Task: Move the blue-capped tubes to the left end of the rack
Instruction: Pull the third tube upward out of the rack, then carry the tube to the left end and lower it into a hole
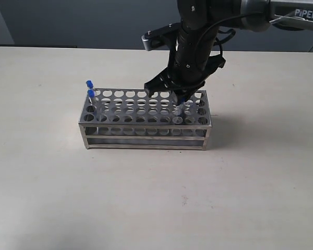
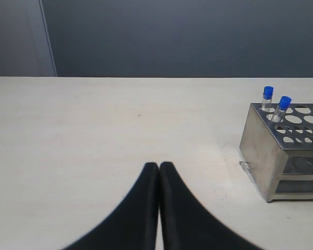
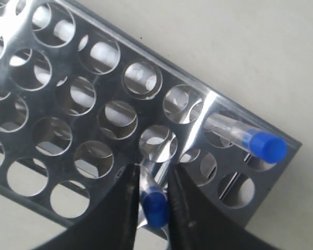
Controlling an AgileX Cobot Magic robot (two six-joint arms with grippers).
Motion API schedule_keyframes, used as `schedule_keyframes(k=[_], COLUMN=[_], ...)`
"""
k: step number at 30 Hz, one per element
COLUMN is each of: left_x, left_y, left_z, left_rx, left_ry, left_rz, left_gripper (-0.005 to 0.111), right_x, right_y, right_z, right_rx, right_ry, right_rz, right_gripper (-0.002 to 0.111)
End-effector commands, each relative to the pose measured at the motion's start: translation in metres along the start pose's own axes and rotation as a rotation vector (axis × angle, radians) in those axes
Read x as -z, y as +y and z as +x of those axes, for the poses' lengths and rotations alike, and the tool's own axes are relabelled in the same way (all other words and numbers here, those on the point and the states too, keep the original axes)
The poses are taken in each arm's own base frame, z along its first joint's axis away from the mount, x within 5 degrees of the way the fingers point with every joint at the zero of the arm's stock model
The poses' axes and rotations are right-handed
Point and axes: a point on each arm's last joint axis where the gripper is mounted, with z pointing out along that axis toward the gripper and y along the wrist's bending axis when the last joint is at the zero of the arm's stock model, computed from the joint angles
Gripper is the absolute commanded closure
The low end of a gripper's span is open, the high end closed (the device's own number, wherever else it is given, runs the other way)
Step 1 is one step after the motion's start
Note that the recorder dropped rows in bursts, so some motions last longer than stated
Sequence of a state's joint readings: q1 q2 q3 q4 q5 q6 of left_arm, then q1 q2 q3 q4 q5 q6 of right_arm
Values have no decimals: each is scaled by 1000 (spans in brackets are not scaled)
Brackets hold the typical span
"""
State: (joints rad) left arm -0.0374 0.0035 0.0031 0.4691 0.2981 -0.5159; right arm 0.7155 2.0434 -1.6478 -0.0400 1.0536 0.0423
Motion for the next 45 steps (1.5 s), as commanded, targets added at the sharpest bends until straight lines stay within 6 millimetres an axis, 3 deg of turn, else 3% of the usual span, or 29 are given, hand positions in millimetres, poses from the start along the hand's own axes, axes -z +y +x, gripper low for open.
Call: schedule_keyframes(k=[1,14,22,26,35,45], left_x=[1,1,1,1,1,1], left_y=[-1,-1,-1,-1,-1,-1], left_z=[-2,-2,-2,-2,-2,-2], left_rx=[1,1,1,1,1,1], left_ry=[-12,-12,-12,-12,-12,-12], left_rz=[10,10,10,10,10,10], left_gripper=[106,106,106,106,106,106], right_x=[-1,97,131,131,104,74], right_y=[-4,-7,28,55,105,124], right_z=[1,10,10,-2,-40,-58], right_rx=[10,17,188,307,468,480], right_ry=[-2,-242,-386,-409,-349,-316], right_rz=[24,17,-18,-80,-145,-186], right_gripper=[109,109,109,109,109,109])
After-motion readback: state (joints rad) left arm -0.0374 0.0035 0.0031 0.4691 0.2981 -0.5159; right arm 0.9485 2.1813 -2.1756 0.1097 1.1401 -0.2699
